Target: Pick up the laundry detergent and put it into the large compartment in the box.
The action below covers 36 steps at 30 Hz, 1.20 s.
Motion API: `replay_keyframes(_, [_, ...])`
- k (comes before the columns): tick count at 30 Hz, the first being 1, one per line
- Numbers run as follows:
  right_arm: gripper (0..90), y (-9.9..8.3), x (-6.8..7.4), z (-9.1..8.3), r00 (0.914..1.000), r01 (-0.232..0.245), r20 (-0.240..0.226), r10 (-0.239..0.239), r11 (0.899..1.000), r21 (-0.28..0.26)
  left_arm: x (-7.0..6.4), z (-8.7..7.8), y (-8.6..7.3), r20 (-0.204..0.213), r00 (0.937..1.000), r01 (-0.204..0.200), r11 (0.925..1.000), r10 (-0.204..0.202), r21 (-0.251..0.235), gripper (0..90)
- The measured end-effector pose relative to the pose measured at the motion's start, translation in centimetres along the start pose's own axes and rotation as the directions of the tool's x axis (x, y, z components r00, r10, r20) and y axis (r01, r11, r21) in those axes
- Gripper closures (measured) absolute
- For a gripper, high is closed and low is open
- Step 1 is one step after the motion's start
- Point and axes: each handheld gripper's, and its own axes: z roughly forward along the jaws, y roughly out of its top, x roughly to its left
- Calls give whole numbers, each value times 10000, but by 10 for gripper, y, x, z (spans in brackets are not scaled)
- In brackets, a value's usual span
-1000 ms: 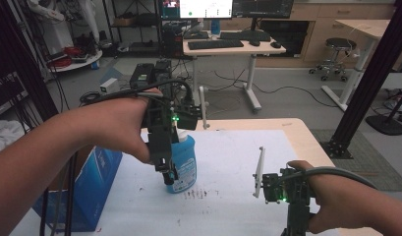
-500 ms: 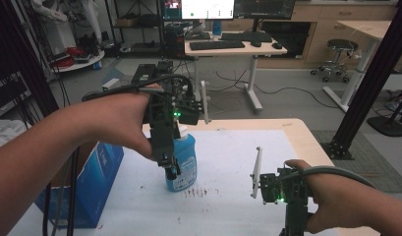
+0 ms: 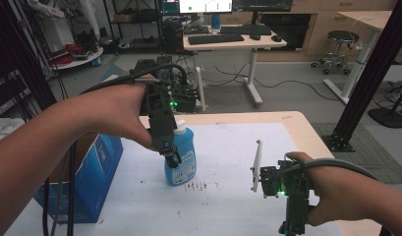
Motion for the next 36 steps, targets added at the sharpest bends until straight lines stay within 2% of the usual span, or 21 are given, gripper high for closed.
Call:
replay_keyframes(6, [25, 2, 0, 0, 10000, 78, 48, -78, 10000, -32, 15, -1, -3, -81, 9974, 714, 9972, -716, -216, 42])
replay_keyframes(9, [24, 3, -1, 0, 10000, 87, 31, -87, 9999, 51, 26, 0, -6, -69, 9914, 1300, 9904, -1305, -480, 42])
replay_keyframes(14, [25, 5, -2, -1, 10000, 83, 50, -83, 10000, 20, 38, 4, -9, -76, 9808, 1935, 9775, -1948, -836, 42])
replay_keyframes(19, [25, 5, -3, 0, 10000, 67, 39, -68, 10000, 43, 48, 14, -12, 20, 9655, 2596, 9612, -2606, -929, 42])
replay_keyframes(25, [25, 6, -3, 1, 9999, 111, 52, -111, 9999, 31, 62, 29, -13, 7, 9561, 2923, 9533, -2931, -765, 42])
replay_keyframes(29, [25, 7, -2, 1, 9999, 59, 83, -60, 10000, 46, 70, 37, -15, 69, 9486, 3156, 9438, -3164, -987, 42])
replay_keyframes(36, [25, 8, -2, 1, 9999, 87, 78, -88, 9999, 76, 79, 49, -18, 146, 9392, 3423, 9324, -3430, -1159, 42])
